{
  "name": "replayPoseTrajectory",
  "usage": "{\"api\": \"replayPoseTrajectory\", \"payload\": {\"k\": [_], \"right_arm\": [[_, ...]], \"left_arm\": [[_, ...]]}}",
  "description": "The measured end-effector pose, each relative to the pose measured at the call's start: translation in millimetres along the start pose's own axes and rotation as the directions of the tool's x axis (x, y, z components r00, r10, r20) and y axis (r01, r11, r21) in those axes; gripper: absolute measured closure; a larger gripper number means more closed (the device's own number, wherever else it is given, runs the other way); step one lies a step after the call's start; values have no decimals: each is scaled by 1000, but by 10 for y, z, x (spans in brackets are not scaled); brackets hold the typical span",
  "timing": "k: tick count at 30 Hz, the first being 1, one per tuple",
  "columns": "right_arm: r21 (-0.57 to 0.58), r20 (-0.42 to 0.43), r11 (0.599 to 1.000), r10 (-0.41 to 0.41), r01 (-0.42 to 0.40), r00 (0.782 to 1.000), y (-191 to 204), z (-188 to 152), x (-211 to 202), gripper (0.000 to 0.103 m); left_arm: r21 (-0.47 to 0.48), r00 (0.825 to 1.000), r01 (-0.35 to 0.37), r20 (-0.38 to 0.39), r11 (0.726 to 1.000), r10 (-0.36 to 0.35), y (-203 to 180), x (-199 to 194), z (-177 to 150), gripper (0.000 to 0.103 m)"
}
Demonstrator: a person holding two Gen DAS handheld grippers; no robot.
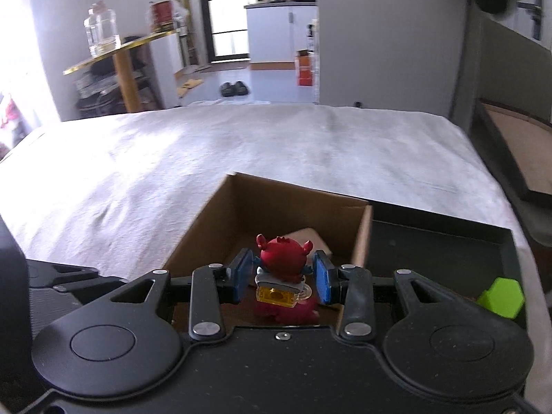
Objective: Organize rigid objects
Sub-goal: 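Carry the blue-and-red figure with the right gripper into the box and open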
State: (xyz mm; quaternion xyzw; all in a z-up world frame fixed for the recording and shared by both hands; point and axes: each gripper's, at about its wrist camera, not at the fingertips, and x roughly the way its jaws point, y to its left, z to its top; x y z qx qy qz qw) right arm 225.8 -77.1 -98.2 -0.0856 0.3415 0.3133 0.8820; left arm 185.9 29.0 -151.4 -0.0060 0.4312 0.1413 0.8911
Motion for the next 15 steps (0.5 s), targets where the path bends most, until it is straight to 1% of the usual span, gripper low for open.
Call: {"api": "replayPoseTrajectory", "payload": {"k": [4, 7, 8, 9, 10, 11, 15], "right_arm": [[-26, 14, 997, 70, -69, 997, 53, 47, 18, 65], [-59, 37, 989, 139, -137, 990, 82, 61, -9, 64], [-64, 35, 988, 141, -139, 989, 88, 70, -11, 63], [-61, 40, 990, 129, -126, 991, 86, 73, -22, 58], [-53, 43, 991, 125, -123, 991, 76, 81, -28, 50], [-43, 47, 991, 129, -127, 991, 49, 81, -39, 48], [-16, 30, 994, 108, -107, 994, -7, 33, -78, 47]], "left_arm": [[-6, 1000, 2, 0, 1000, -2, 2, 8, 6, 96], [-22, 1000, 8, -1, 1000, -8, 30, 6, 10, 96], [-19, 1000, 6, -1, 1000, -6, 22, 5, 10, 96], [-16, 1000, 3, 0, 1000, -3, 13, 3, 11, 96], [-14, 1000, 1, 0, 1000, -1, 7, 1, 12, 96], [-16, 1000, 0, 0, 1000, 0, 5, -2, 13, 96], [-17, 1000, -12, 3, 1000, 12, -15, -18, 27, 96]]}}
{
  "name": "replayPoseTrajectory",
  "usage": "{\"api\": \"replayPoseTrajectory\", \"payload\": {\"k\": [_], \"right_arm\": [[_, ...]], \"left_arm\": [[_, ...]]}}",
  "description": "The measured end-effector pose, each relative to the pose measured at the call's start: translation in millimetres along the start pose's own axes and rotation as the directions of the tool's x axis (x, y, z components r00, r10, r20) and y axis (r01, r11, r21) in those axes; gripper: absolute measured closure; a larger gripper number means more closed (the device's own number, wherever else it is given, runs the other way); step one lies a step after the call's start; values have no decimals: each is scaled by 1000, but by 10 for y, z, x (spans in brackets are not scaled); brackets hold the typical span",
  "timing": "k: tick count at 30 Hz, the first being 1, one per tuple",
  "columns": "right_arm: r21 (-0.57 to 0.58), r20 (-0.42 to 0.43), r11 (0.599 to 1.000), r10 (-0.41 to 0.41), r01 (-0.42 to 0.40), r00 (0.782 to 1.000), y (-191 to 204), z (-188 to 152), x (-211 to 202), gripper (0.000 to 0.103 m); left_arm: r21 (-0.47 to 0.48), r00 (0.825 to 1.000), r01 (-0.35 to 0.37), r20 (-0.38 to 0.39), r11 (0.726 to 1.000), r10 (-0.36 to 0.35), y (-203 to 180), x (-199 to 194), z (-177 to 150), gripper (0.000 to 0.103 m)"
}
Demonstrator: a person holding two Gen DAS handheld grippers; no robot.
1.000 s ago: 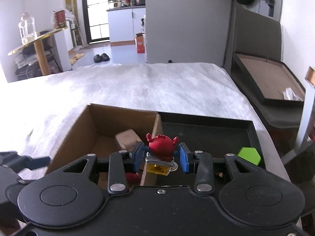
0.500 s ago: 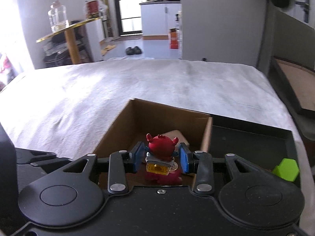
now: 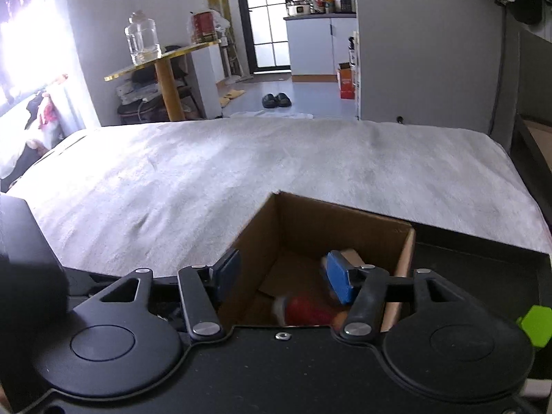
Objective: Organize rigid objects
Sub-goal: 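Carry the blue-and-red figure with the right gripper into the box and open, then move the right gripper back to the tray and close on the white block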
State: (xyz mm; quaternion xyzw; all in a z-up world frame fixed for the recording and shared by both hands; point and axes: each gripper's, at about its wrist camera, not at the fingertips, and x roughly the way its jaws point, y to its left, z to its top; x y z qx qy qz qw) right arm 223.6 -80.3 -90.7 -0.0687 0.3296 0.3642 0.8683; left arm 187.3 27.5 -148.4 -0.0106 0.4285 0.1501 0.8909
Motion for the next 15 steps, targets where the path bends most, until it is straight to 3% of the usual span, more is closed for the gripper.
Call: {"api": "replayPoseTrajectory", "payload": {"k": [15], "right_arm": [[107, -88, 983, -138, 147, 987, -406, -424, -177, 43]], "left_arm": [[29, 998, -63, 4, 998, 63, -80, -68, 5, 91]]}}
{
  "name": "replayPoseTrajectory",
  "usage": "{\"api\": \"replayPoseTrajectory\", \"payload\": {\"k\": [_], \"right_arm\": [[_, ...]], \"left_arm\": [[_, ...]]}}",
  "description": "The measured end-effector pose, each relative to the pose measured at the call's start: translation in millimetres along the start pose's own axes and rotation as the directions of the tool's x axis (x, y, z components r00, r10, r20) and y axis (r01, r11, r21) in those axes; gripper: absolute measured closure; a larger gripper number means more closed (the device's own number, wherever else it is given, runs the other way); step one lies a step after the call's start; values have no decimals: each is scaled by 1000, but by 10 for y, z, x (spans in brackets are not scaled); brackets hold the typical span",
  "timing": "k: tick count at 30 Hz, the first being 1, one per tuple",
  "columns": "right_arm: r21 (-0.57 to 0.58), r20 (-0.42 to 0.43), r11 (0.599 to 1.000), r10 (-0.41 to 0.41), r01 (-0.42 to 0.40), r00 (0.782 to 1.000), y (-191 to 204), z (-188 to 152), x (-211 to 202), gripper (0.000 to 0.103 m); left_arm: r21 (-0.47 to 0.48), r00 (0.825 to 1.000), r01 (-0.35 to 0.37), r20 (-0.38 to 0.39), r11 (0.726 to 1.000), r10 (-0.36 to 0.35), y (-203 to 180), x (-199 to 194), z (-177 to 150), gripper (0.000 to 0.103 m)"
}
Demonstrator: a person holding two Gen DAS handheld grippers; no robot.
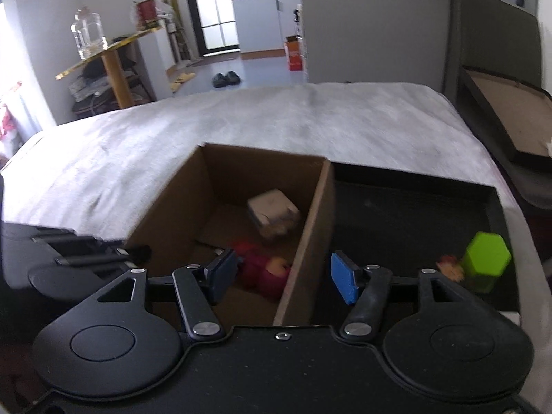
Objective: Organize rigid objects
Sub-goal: 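Move the right gripper back to the tray and close on the white block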
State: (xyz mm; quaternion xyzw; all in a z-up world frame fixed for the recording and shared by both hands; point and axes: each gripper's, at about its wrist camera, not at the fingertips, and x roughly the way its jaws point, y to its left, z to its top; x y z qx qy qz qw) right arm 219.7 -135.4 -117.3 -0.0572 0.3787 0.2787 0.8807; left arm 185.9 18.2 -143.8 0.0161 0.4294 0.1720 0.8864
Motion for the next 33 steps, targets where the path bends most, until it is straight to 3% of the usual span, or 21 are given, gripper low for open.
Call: {"api": "replayPoseTrajectory", "payload": {"k": [3, 7, 10, 19, 22, 31, 33], "right_arm": [[20, -5, 1000, -24, 24, 1000, -83, -42, -55, 42], [44, -2, 998, -53, 53, 999, -224, -90, -140, 39], [64, -7, 995, -76, 77, 997, -345, -118, -172, 37], [107, -17, 987, -118, 119, 993, -621, -200, -254, 28], [115, -9, 983, -140, 140, 990, -699, -225, -290, 20], [145, -32, 974, -173, 175, 984, -957, -296, -277, 20], [152, -37, 971, -179, 183, 983, -1006, -318, -262, 15]], "left_arm": [[-8, 1000, -10, -15, 1000, 10, 8, -6, 22, 84], [9, 999, -33, 3, 999, 33, -49, -66, 45, 46], [31, 999, -39, 24, 999, 39, -113, -124, 60, 36], [78, 996, -68, 55, 995, 64, -288, -197, 93, 20], [88, 996, -73, 59, 993, 68, -322, -203, 101, 18], [119, 996, -79, 52, 990, 73, -412, -160, 111, 13], [123, 996, -82, 50, 989, 77, -427, -152, 119, 12]]}}
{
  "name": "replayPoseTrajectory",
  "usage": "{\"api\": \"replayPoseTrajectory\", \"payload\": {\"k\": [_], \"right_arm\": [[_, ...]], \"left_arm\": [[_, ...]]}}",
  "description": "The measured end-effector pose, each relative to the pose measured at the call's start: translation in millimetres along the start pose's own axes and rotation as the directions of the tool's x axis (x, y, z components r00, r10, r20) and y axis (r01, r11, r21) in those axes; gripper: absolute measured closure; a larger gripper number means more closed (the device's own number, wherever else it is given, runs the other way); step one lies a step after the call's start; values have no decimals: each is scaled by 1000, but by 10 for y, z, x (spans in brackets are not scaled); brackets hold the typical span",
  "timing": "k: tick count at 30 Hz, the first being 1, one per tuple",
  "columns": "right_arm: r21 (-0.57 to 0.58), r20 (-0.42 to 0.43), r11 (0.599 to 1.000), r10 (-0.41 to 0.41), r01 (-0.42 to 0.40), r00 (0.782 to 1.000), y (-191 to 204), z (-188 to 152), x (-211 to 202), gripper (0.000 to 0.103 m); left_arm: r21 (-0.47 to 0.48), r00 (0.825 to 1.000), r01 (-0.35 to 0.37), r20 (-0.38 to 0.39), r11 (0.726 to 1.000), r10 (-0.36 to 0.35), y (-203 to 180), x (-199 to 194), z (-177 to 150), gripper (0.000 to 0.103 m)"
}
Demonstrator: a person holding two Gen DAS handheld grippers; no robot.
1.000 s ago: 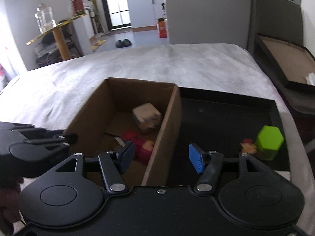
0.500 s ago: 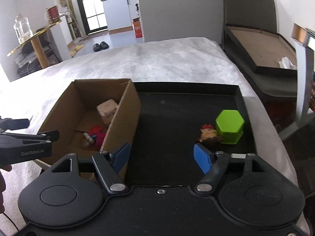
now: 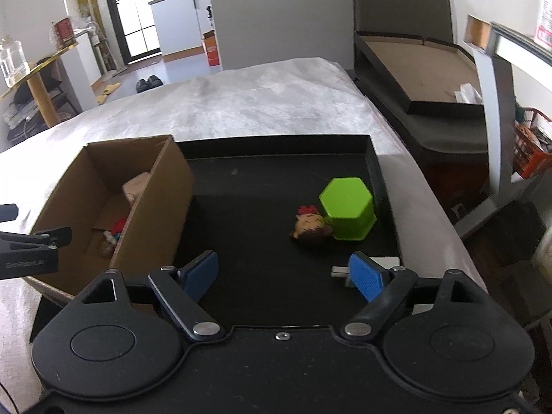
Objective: Organize rigid objects
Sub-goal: 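Move the right gripper back to the tray and close on the white block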
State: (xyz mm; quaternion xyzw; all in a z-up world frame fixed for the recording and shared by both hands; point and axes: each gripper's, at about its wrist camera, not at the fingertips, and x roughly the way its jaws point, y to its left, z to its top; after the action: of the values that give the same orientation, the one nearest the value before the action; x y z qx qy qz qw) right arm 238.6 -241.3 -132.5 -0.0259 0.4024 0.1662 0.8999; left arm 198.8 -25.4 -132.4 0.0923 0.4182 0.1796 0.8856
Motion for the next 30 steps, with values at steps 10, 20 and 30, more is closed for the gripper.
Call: {"api": "replayPoseTrajectory", "payload": {"k": [10, 20, 30], "right_arm": [[21, -14, 999, -42, 43, 999, -226, -58, 178, 10], [55, -48, 996, -72, 74, 996, -489, -56, 458, 29], [49, -62, 992, -115, 118, 991, -575, -58, 599, 39]], "left_arm": [[28, 1000, 2, 5, 1000, -2, -120, 31, 41, 11], [54, 1000, -20, -1, 998, 20, -193, 110, 97, 11], [61, 999, -32, -4, 998, 32, -203, 152, 111, 11]]}}
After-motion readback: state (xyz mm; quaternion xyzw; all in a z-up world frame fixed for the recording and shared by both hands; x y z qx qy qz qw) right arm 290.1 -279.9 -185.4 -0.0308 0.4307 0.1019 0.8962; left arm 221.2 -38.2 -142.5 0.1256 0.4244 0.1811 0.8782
